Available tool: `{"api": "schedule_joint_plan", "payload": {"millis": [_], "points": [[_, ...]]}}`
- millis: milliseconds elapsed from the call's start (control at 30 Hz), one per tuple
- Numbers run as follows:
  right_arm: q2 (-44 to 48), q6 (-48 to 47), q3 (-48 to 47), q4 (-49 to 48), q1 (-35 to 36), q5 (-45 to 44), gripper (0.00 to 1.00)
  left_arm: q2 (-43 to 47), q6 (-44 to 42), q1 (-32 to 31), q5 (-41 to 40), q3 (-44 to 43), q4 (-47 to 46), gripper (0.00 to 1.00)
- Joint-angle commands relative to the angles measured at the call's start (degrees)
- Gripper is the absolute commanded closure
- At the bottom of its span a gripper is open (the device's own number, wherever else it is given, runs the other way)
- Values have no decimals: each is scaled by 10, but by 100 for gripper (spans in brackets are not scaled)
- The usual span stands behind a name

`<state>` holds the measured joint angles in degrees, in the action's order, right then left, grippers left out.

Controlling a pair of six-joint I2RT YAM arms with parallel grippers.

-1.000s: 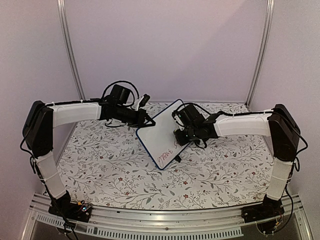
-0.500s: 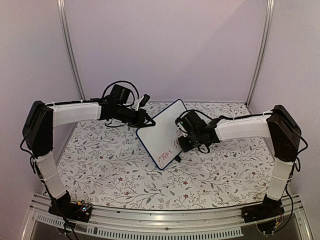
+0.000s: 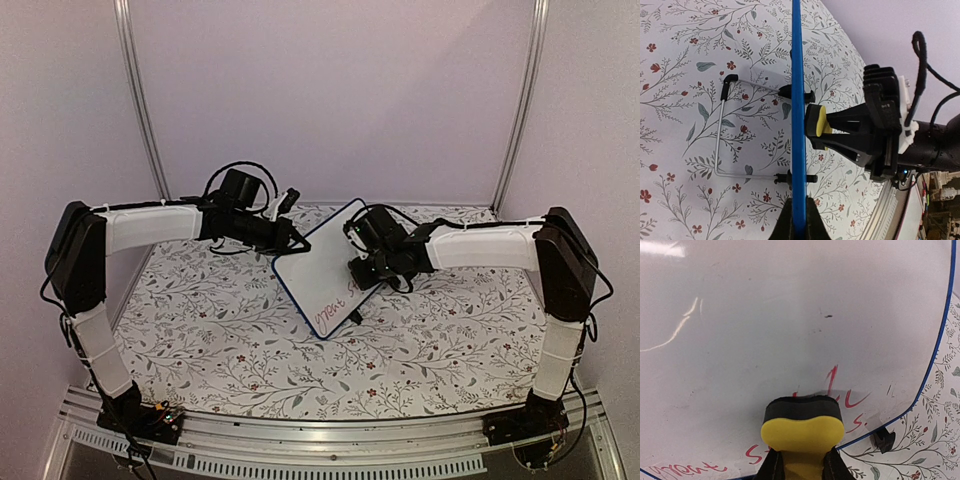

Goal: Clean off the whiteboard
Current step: Erase the whiteboard at the center of the board.

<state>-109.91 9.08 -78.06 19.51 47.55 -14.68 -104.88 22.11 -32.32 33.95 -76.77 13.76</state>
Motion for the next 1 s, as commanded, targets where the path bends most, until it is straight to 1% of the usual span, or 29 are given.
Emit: {"api": "schedule_joint_plan", "payload": {"millis": [0,233,367,967], "points": [[-18,-2,3,-31,-3,10,84,9,-38,-19,22,-1,22,100],[5,11,60,-31,-3,4,84,8,-37,-19,22,0,22,100],[16,18,76,-35,-3,5,84,6,-36,-19,23,0,21,100],[-18,-11,-25,-30,-3,6,84,6,-38,-20,22,0,21,100]]}}
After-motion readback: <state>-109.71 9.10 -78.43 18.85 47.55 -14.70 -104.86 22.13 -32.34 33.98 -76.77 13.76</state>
